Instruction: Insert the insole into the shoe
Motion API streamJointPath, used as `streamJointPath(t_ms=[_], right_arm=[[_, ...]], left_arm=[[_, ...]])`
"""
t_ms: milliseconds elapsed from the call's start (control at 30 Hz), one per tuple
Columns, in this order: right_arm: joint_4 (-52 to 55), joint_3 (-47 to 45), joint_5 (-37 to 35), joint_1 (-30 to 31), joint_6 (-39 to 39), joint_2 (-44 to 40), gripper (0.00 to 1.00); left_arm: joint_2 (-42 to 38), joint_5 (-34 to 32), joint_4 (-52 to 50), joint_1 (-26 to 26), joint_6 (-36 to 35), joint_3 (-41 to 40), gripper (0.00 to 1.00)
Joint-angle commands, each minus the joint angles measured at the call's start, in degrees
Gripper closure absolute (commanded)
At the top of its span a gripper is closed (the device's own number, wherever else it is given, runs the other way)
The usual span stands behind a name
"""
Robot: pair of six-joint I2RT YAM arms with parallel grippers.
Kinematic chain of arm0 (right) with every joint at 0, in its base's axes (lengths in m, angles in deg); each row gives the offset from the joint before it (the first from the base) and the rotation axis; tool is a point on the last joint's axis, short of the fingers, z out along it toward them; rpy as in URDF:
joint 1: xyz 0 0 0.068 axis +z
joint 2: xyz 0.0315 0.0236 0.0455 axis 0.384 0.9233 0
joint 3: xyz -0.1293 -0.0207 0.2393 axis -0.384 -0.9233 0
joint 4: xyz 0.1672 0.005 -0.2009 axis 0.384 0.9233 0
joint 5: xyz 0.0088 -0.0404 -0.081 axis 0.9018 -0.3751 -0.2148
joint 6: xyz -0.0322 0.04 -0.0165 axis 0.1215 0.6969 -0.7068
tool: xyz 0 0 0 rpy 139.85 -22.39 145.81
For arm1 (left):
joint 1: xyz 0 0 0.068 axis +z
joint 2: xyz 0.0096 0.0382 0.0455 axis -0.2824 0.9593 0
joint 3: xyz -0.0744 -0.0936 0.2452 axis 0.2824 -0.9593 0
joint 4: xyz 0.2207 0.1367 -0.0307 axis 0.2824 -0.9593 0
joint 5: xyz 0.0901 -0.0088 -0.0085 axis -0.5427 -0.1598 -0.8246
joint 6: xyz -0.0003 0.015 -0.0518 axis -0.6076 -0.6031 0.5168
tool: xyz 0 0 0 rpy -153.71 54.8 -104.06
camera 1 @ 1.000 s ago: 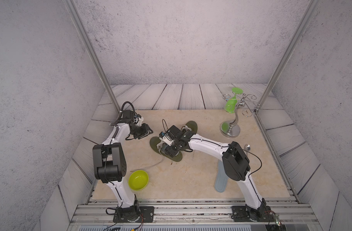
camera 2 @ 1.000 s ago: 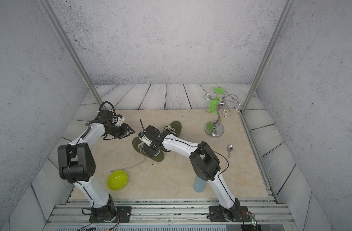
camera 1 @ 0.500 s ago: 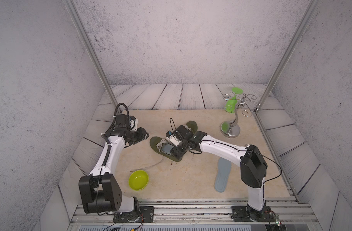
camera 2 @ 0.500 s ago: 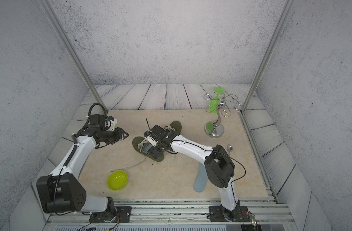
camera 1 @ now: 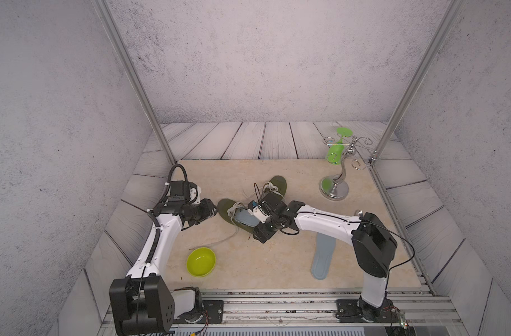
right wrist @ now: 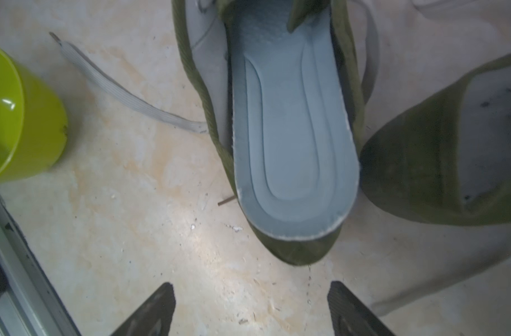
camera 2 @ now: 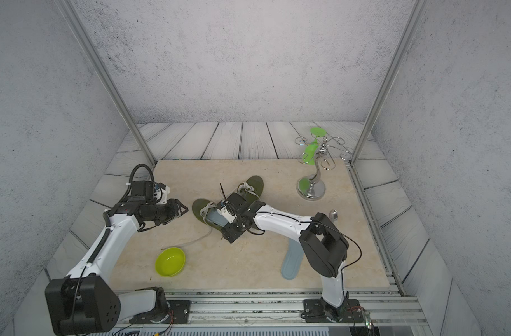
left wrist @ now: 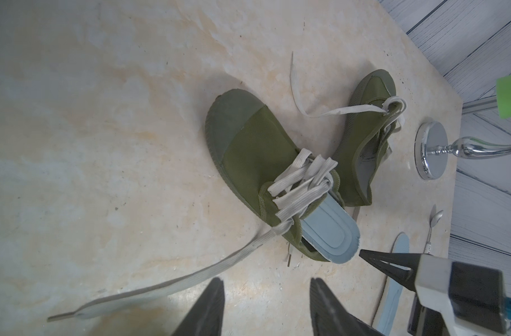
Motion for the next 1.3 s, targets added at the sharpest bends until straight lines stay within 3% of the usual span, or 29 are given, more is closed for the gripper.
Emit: streamJointPath(t_ms=[0, 133, 267, 467, 633, 833, 1033, 1133, 1267], right_arm=[[-3.14, 3.05, 6.04, -0.11, 2.27, 4.74, 0.16], [-2.42, 8.74, 13.04, 0.56, 4.21, 8.16, 0.16], [-6.05, 8.09, 18.54, 0.61, 6.31, 6.21, 0.16], [2.99, 7.57, 5.85, 0.21, 3.51, 0.0, 0.16], [6.06, 6.94, -0.33, -0.15, 0.81, -2.93, 0.17], [6.9, 8.46, -1.35, -0.58, -0.47, -2.35, 0.18], [7.3, 11.19, -4.35, -1.03, -1.13, -1.36, 0.23], [8.03, 13.3, -4.8, -1.09, -2.29, -0.24, 0.25], [9.89, 17.42, -3.48, -1.07, -3.17, 2.35, 0.3]], left_arm=[[-1.39, -0.68, -1.06, -0.41, -0.02, -0.42, 0.49], [-0.61, -0.38, -2.12, -0.34, -0.29, -1.0, 0.49], [-1.1, 0.19, -1.26, -0.56, 0.63, -2.84, 0.49], [-0.6, -1.89, 3.3, -5.16, 4.96, -6.02, 0.49], [2.8, -4.65, 8.5, -9.55, 9.29, -7.49, 0.49], [6.46, -8.36, 13.77, -13.7, 12.92, -7.93, 0.51], [11.49, -11.1, 15.36, -14.48, 13.62, -6.61, 0.55], [12.55, -12.43, 15.08, -14.48, 13.1, -6.43, 0.6], [13.49, -12.59, 15.52, -14.56, 12.42, -7.27, 0.76]])
